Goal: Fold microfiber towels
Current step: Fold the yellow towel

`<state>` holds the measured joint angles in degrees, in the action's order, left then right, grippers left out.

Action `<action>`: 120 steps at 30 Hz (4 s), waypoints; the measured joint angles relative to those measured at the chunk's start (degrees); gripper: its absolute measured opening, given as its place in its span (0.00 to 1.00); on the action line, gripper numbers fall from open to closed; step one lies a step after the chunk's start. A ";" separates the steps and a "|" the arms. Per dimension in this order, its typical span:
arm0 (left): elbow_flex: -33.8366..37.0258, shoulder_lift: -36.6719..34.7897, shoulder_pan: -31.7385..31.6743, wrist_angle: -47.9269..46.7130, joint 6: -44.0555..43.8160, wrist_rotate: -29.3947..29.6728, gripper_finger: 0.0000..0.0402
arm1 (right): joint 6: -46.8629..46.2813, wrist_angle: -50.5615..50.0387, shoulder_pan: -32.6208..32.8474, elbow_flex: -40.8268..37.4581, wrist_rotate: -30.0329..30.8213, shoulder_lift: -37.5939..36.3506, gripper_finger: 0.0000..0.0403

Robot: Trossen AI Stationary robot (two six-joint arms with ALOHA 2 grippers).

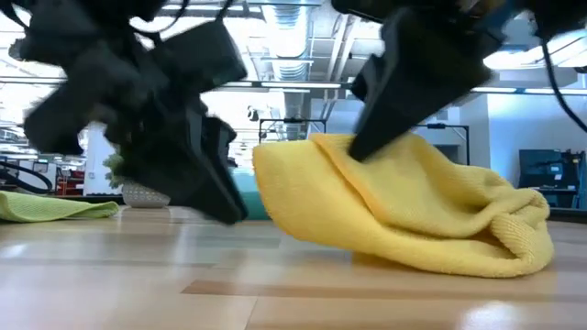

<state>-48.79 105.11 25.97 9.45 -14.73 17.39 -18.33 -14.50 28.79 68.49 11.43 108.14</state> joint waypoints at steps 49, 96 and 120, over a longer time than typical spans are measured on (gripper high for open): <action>-0.18 0.03 4.38 14.85 19.48 8.07 0.30 | 21.41 10.03 4.25 0.00 12.14 2.69 0.03; -30.49 -9.22 10.04 -6.06 54.22 45.54 0.00 | -7.10 -25.80 10.68 -0.04 22.19 -11.33 0.35; -46.56 -2.58 -6.53 -55.55 14.79 35.66 0.00 | -9.28 -25.22 14.17 -3.47 32.14 -11.26 0.29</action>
<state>-95.35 102.53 19.44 -46.11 0.05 53.05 -27.62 -39.72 42.95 65.01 43.57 96.88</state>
